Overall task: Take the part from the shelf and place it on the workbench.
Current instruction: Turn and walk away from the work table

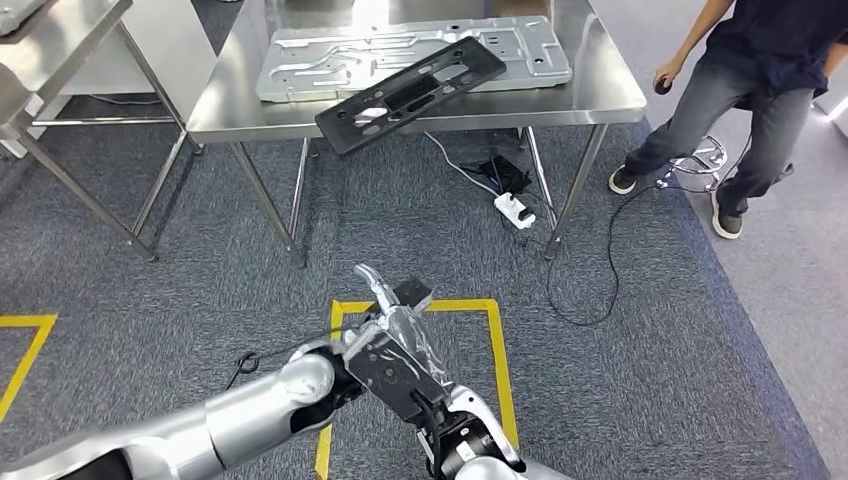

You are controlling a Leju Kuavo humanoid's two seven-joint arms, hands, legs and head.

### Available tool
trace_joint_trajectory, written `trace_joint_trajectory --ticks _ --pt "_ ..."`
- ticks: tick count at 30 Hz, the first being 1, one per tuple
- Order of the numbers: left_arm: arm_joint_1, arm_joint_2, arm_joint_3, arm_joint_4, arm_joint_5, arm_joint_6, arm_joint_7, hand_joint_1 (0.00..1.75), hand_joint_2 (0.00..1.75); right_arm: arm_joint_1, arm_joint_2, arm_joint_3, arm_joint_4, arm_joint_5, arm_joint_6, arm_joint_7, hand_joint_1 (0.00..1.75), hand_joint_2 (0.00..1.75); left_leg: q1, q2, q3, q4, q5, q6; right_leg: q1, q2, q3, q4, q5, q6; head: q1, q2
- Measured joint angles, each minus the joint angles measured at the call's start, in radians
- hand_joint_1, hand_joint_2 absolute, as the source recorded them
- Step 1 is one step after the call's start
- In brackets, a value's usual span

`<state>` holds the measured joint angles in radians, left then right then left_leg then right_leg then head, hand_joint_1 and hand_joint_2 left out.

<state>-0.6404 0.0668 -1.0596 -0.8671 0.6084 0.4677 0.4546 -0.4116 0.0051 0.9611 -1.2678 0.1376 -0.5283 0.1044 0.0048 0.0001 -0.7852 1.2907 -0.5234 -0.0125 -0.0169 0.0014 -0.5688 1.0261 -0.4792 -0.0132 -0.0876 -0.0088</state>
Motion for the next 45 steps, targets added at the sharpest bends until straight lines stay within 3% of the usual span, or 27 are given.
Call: trace_joint_trajectory --ticks 1,2,4,6,8,10,12,14,15,16,17,20,22,26,28,30,31,33,35,37,38,40,41,42,43,44,45 --pt "0.009 0.003 0.000 0.000 -0.001 -0.003 0.000 0.00 0.00 0.004 -0.001 -0.009 0.041 -0.001 -0.004 -0.014 0.00 0.00 0.002 0.000 0.014 -0.008 0.012 0.000 0.000 0.003 -0.006 0.001 0.003 0.001 0.000 0.000" --pt "0.015 0.006 0.000 0.000 -0.001 -0.007 -0.001 0.00 0.00 0.006 -0.001 -0.017 0.079 -0.004 -0.007 -0.028 0.00 0.00 0.004 0.000 0.046 -0.053 0.036 0.001 -0.001 0.006 -0.009 0.003 0.005 0.003 -0.001 0.000" --pt "0.019 0.011 0.000 0.006 0.004 -0.014 -0.006 0.00 0.00 0.006 0.004 -0.027 0.149 -0.021 -0.011 -0.064 0.00 0.00 0.004 -0.002 0.131 -0.185 0.071 0.008 -0.002 0.010 -0.014 0.002 0.008 0.008 0.000 0.000" --pt "0.024 0.015 0.000 0.022 0.014 -0.025 -0.014 0.00 0.00 0.006 0.015 -0.033 0.216 -0.056 -0.009 -0.110 0.00 0.00 -0.001 -0.005 0.179 -0.261 0.075 0.017 -0.003 0.015 -0.017 -0.004 0.015 0.019 -0.001 0.000" --pt "0.032 0.016 0.000 0.043 0.023 -0.037 -0.022 0.00 0.00 0.009 0.027 -0.036 0.276 -0.092 -0.003 -0.146 0.00 0.00 -0.007 -0.003 0.184 -0.274 0.076 0.025 -0.004 0.020 -0.019 -0.012 0.022 0.032 -0.002 0.000" --pt "0.040 0.016 0.000 0.066 0.030 -0.049 -0.028 0.00 0.00 0.011 0.039 -0.038 0.327 -0.117 0.011 -0.165 0.00 0.00 -0.005 0.010 0.188 -0.293 0.082 0.039 -0.002 0.022 -0.027 -0.002 0.012 0.041 -0.001 0.000" --pt "0.051 0.014 0.000 0.093 0.036 -0.061 -0.030 0.00 0.00 0.014 0.048 -0.041 0.371 -0.140 0.032 -0.169 0.00 0.00 -0.004 0.025 0.192 -0.305 0.088 0.051 0.000 0.017 -0.070 0.079 -0.035 0.045 0.002 0.000" --pt "0.070 0.011 -0.001 0.123 0.044 -0.073 -0.031 0.00 0.00 0.026 0.057 -0.042 0.412 -0.159 0.053 -0.170 0.00 0.00 -0.011 0.037 0.190 -0.305 0.086 0.058 0.004 0.014 -0.142 0.212 -0.090 0.046 0.003 0.000" --pt "0.082 0.010 -0.002 0.136 0.047 -0.079 -0.031 0.00 0.00 0.036 0.061 -0.042 0.430 -0.164 0.062 -0.171 0.00 0.00 -0.014 0.044 0.189 -0.304 0.085 0.061 0.006 0.014 -0.170 0.258 -0.101 0.046 0.003 0.000" --pt "0.092 0.008 -0.003 0.148 0.050 -0.085 -0.031 0.00 0.00 0.046 0.064 -0.043 0.446 -0.168 0.069 -0.175 0.00 0.00 -0.017 0.050 0.188 -0.302 0.083 0.062 0.007 0.014 -0.181 0.270 -0.094 0.045 0.002 0.000" --pt "0.101 0.007 -0.004 0.157 0.051 -0.089 -0.031 0.00 0.00 0.055 0.066 -0.043 0.459 -0.169 0.074 -0.183 0.00 0.00 -0.019 0.055 0.187 -0.298 0.080 0.063 0.008 0.014 -0.172 0.242 -0.069 0.044 0.002 0.000" --pt "0.111 -0.002 -0.005 0.181 0.056 -0.094 -0.032 0.00 0.00 0.070 0.069 -0.044 0.505 -0.169 0.096 -0.263 0.00 0.00 -0.023 0.064 0.184 -0.279 0.068 0.059 0.010 0.017 -0.093 0.063 0.020 0.035 0.002 0.000" --pt "0.112 -0.008 -0.005 0.194 0.061 -0.099 -0.032 0.00 0.00 0.081 0.069 -0.049 0.538 -0.169 0.115 -0.356 0.00 0.00 -0.024 0.067 0.181 -0.268 0.061 0.052 0.015 0.023 -0.073 0.009 0.037 0.026 0.001 0.000" --pt "0.115 -0.015 -0.005 0.206 0.067 -0.117 -0.032 0.00 0.00 0.104 0.067 -0.070 0.590 -0.169 0.167 -0.536 0.00 0.00 -0.021 0.058 0.174 -0.248 0.044 0.036 0.011 0.034 -0.065 0.002 0.047 0.008 0.000 0.000" --pt "0.117 -0.015 -0.005 0.211 0.068 -0.124 -0.032 0.00 0.00 0.109 0.065 -0.076 0.621 -0.169 0.199 -0.614 0.00 0.00 -0.013 0.033 0.140 -0.163 -0.007 0.024 0.004 0.039 -0.059 -0.002 0.050 0.002 -0.002 0.000" --pt "0.118 -0.017 -0.005 0.215 0.069 -0.126 -0.031 0.00 0.00 0.118 0.064 -0.080 0.657 -0.167 0.216 -0.700 0.00 0.00 -0.004 0.021 0.091 -0.041 -0.058 0.015 0.003 0.047 -0.059 -0.001 0.051 0.001 -0.003 0.000" --pt "0.117 -0.018 -0.006 0.217 0.069 -0.126 -0.031 0.00 0.00 0.125 0.063 -0.082 0.679 -0.166 0.221 -0.755 0.00 0.00 0.000 0.020 0.077 -0.005 -0.063 0.012 0.002 0.052 -0.060 0.000 0.051 0.001 -0.003 0.000" --pt "0.110 -0.022 -0.010 0.217 0.071 -0.127 -0.032 0.00 0.00 0.138 0.060 -0.087 0.724 -0.163 0.230 -0.884 0.00 0.00 0.004 0.020 0.091 -0.032 -0.025 0.013 0.000 0.059 -0.060 0.003 0.051 0.001 -0.004 0.000" --pt "0.091 -0.027 -0.016 0.216 0.072 -0.134 -0.032 0.00 0.00 0.151 0.040 -0.103 0.776 -0.160 0.235 -0.969 0.00 0.00 0.003 0.022 0.148 -0.151 0.038 0.017 -0.002 0.061 -0.058 0.003 0.050 0.005 -0.005 0.000" --pt "0.055 -0.042 -0.021 0.206 0.073 -0.146 -0.034 0.00 0.00 0.170 0.011 -0.128 0.840 -0.160 0.241 -0.905 0.00 0.00 -0.004 0.019 0.189 -0.243 0.057 0.024 -0.001 0.052 -0.058 0.002 0.050 0.016 -0.014 0.000" --pt "0.029 -0.054 -0.022 0.196 0.072 -0.150 -0.036 0.00 0.00 0.183 -0.001 -0.136 0.871 -0.162 0.248 -0.795 0.00 0.00 -0.007 0.013 0.194 -0.257 0.051 0.028 0.001 0.043 -0.059 -0.001 0.052 0.024 -0.015 0.000" --pt "-0.027 -0.079 -0.022 0.178 0.072 -0.161 -0.040 0.00 0.00 0.224 -0.017 -0.143 0.927 -0.165 0.271 -0.423 0.00 0.00 -0.008 -0.008 0.194 -0.272 0.053 0.040 0.002 0.020 -0.056 -0.005 0.052 0.038 -0.009 0.000" --pt "-0.046 -0.090 -0.022 0.172 0.073 -0.167 -0.041 0.00 0.00 0.245 -0.022 -0.144 0.947 -0.164 0.284 -0.184 0.00 0.00 -0.007 -0.018 0.195 -0.276 0.058 0.045 0.001 0.013 -0.057 -0.001 0.045 0.043 -0.002 0.000" --pt "-0.057 -0.098 -0.022 0.169 0.074 -0.174 -0.042 0.00 0.00 0.260 -0.027 -0.145 0.960 -0.160 0.297 0.052 0.00 0.00 -0.006 -0.023 0.196 -0.280 0.062 0.052 0.000 0.008 -0.066 0.023 0.026 0.046 0.003 0.000" --pt "-0.062 -0.103 -0.022 0.167 0.075 -0.181 -0.042 0.00 0.00 0.270 -0.030 -0.145 0.969 -0.149 0.308 0.226 0.00 0.00 -0.007 -0.021 0.196 -0.282 0.065 0.057 0.000 0.006 -0.086 0.065 -0.003 0.047 0.007 0.000" --pt "-0.065 -0.107 -0.022 0.167 0.077 -0.188 -0.041 0.00 0.00 0.275 -0.031 -0.144 0.977 -0.131 0.319 0.349 0.00 0.00 -0.008 -0.017 0.194 -0.283 0.067 0.062 0.001 0.006 -0.115 0.127 -0.039 0.047 0.009 0.000" --pt "-0.067 -0.110 -0.022 0.167 0.079 -0.195 -0.041 0.00 0.00 0.275 -0.031 -0.144 0.984 -0.111 0.328 0.394 0.00 0.00 -0.010 -0.013 0.191 -0.282 0.068 0.067 0.001 0.006 -0.146 0.199 -0.073 0.047 0.010 0.000"
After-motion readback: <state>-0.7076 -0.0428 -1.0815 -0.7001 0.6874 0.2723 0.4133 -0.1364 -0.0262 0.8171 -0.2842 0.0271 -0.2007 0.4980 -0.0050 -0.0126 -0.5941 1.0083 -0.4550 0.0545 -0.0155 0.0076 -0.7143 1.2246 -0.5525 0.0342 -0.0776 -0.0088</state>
